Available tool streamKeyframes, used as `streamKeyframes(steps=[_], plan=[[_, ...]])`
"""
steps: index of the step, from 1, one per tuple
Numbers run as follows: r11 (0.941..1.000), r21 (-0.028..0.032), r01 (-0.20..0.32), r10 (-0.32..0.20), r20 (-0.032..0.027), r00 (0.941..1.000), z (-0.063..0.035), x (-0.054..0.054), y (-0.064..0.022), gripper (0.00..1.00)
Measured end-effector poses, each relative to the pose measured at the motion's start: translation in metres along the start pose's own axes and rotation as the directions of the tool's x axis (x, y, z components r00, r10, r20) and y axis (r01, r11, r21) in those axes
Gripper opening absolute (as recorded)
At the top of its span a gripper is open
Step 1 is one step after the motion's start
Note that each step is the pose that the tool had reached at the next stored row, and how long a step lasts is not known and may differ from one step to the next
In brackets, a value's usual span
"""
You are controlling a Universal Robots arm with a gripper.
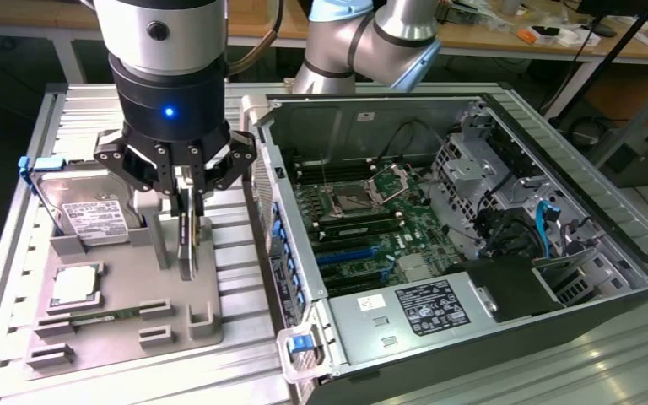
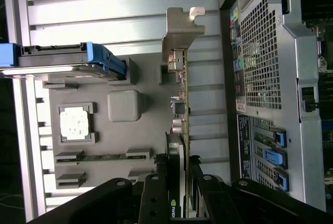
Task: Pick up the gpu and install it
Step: 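Pick up the gpu and move the gpu toward the slot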
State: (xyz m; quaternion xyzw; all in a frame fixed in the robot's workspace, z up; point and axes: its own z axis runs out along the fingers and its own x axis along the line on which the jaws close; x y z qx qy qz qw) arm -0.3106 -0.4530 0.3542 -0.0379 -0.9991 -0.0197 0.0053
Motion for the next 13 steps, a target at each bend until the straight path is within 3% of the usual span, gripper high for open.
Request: streamKeyframes(steps=[13], plan=[[1.0000, 0.0012, -0.002, 0.002, 0.0003, 1.0000, -0.0034, 0.0000, 0.0001, 0.27]])
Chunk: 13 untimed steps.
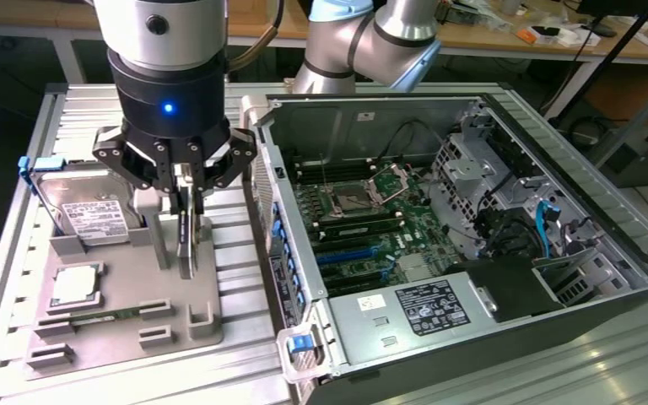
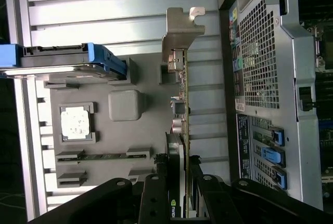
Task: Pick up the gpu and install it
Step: 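Pick up the gpu and move the gpu toward the slot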
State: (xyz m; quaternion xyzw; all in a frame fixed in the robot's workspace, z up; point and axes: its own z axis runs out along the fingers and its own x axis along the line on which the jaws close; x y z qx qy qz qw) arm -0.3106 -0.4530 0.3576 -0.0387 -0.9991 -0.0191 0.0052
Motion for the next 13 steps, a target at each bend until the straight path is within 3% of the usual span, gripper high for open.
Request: streamKeyframes(steps=[13], plan=[[1.0000, 0.0033, -0.004, 0.004, 0.0004, 1.0000, -0.0035, 0.0000, 0.0001, 0.27]])
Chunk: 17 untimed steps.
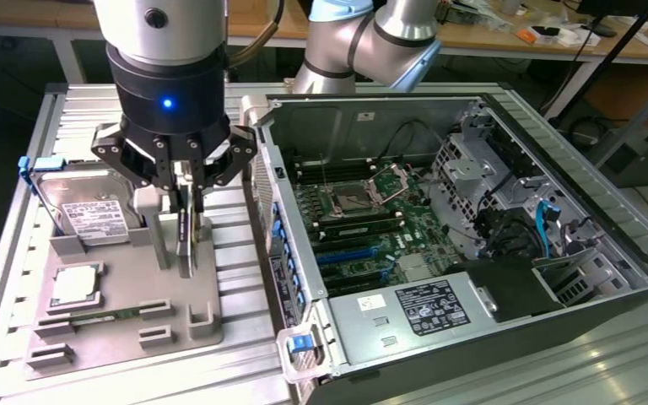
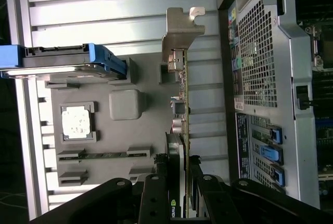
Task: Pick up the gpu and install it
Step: 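Pick up the gpu and move the gpu toward the slot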
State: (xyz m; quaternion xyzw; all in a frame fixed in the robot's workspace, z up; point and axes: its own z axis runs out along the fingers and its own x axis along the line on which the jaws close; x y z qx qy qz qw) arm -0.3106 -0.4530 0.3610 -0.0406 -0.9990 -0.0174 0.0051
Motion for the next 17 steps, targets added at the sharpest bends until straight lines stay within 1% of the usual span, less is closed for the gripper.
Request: streamKeyframes(steps=[10, 12, 13, 16, 17], plan=[[1.0000, 0.0029, -0.003, 0.003, 0.0004, 1.0000, -0.0023, 0.0000, 0.0001, 0.27], [1.0000, 0.0061, -0.005, 0.005, 0.0007, 1.0000, -0.0040, 0.0000, 0.0001, 0.27], [0.9999, 0.0088, -0.007, 0.007, 0.0011, 1.0000, -0.0049, 0.0000, 0.0001, 0.27], [0.9997, 0.0208, -0.016, 0.016, 0.0024, 0.9999, -0.0078, 0.0001, 0.0003, 0.27], [0.9995, 0.0239, -0.019, 0.018, 0.0028, 0.9998, -0.0087, 0.0001, 0.0003, 0.27]])
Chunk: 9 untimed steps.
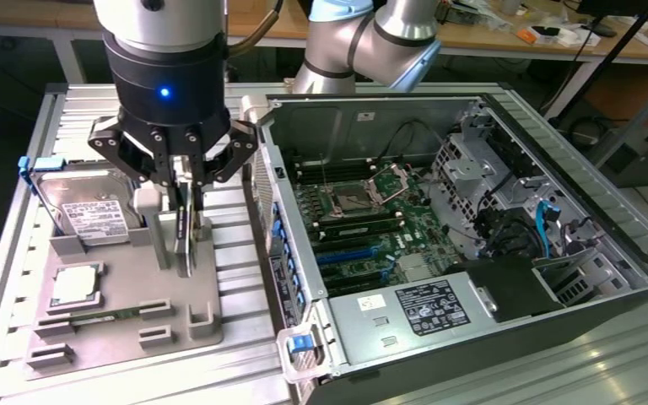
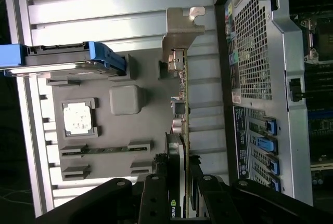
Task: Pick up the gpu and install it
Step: 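Pick up the gpu and move the gpu toward the slot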
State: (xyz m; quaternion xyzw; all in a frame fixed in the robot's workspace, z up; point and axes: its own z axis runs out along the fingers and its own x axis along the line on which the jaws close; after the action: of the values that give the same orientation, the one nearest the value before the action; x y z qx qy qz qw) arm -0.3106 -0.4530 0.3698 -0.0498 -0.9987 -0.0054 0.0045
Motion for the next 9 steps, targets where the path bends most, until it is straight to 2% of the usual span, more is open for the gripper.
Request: streamKeyframes(steps=[1, 3, 9], plan=[[1.0000, 0.0039, -0.003, 0.003, 0.0004, 1.0000, -0.0015, 0.0000, 0.0000, 0.27], [0.9999, 0.0082, -0.006, 0.006, 0.0010, 1.0000, -0.0046, 0.0000, 0.0000, 0.27], [0.9999, 0.0114, -0.008, 0.008, 0.0013, 1.0000, -0.0067, 0.0000, 0.0001, 0.27]])
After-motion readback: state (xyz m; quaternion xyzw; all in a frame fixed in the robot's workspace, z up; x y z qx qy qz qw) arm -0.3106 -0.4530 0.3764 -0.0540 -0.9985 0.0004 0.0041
